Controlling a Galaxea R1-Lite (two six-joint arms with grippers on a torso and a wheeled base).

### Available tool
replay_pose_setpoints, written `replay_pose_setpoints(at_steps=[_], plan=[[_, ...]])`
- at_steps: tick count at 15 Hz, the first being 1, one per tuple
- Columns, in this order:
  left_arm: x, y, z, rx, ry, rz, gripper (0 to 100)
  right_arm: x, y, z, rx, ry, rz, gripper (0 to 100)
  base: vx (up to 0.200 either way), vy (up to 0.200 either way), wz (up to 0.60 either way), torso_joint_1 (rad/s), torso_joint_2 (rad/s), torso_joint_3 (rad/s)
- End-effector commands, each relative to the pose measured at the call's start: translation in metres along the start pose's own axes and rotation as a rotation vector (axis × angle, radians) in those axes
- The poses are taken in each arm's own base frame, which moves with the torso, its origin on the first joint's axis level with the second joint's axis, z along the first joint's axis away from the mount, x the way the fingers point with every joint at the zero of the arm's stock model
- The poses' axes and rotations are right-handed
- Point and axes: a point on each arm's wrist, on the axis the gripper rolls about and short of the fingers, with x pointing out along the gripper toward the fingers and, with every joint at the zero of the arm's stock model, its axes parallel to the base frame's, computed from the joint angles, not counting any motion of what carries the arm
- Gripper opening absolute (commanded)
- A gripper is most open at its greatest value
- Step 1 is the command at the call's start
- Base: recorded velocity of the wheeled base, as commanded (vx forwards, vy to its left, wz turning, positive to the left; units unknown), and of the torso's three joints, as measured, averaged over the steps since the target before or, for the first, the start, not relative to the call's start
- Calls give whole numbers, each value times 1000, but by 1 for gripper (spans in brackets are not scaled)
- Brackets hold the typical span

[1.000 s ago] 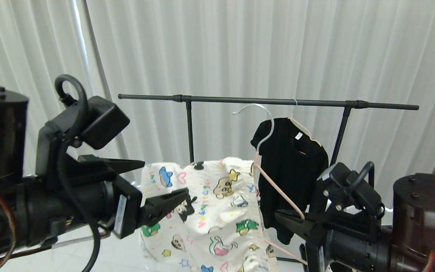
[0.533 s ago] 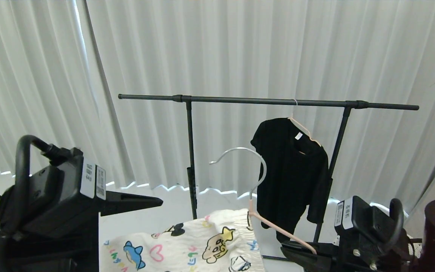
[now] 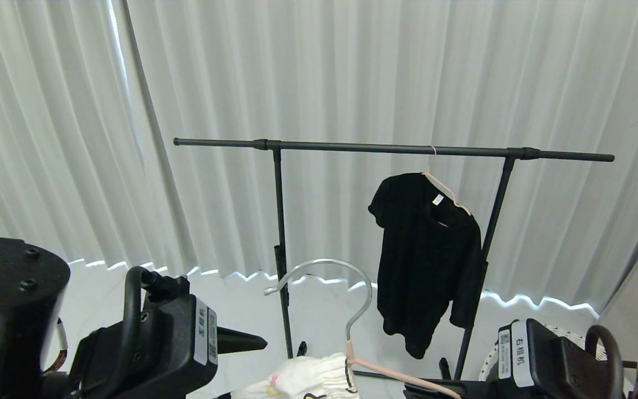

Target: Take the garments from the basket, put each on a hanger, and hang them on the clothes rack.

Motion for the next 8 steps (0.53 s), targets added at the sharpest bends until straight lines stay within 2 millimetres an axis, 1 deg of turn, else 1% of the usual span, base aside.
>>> replay_pose_setpoints(at_steps=[1, 2, 8], plan=[[3, -1, -4, -2, 20, -11, 100, 0, 1, 0, -2, -1, 5, 0, 0, 0, 0, 0, 0, 0], [4, -1, -4, -2, 21, -11, 0, 0, 1, 0, -3, -1, 6, 0, 0, 0, 0, 0, 0, 0], [5, -1, -7, -8, 33, -11, 0, 0, 1, 1, -3, -5, 1, 0, 0, 0, 0, 0, 0, 0]])
